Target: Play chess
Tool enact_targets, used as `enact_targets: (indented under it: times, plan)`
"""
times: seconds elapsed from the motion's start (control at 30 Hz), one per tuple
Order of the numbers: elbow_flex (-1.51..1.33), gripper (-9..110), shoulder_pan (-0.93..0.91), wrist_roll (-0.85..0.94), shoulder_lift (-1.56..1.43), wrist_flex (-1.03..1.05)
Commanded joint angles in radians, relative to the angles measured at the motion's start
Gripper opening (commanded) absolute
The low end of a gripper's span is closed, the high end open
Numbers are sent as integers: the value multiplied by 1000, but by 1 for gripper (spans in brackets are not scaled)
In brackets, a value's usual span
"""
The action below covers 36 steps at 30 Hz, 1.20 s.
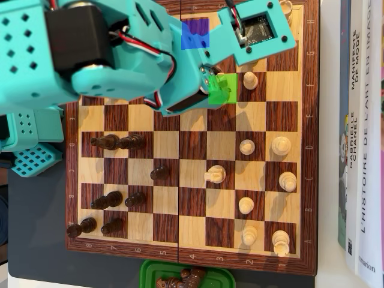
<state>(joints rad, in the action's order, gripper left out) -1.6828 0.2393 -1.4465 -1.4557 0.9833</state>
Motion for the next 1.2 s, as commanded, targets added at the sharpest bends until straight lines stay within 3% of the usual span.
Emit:
enact_targets:
  times: [0.0,0.43,1.17]
  plan:
    - [40,13,-11,-5,-8,-2]
    - [41,17,3,-8,-23,-2]
    - [28,17,32,-9,-433,67]
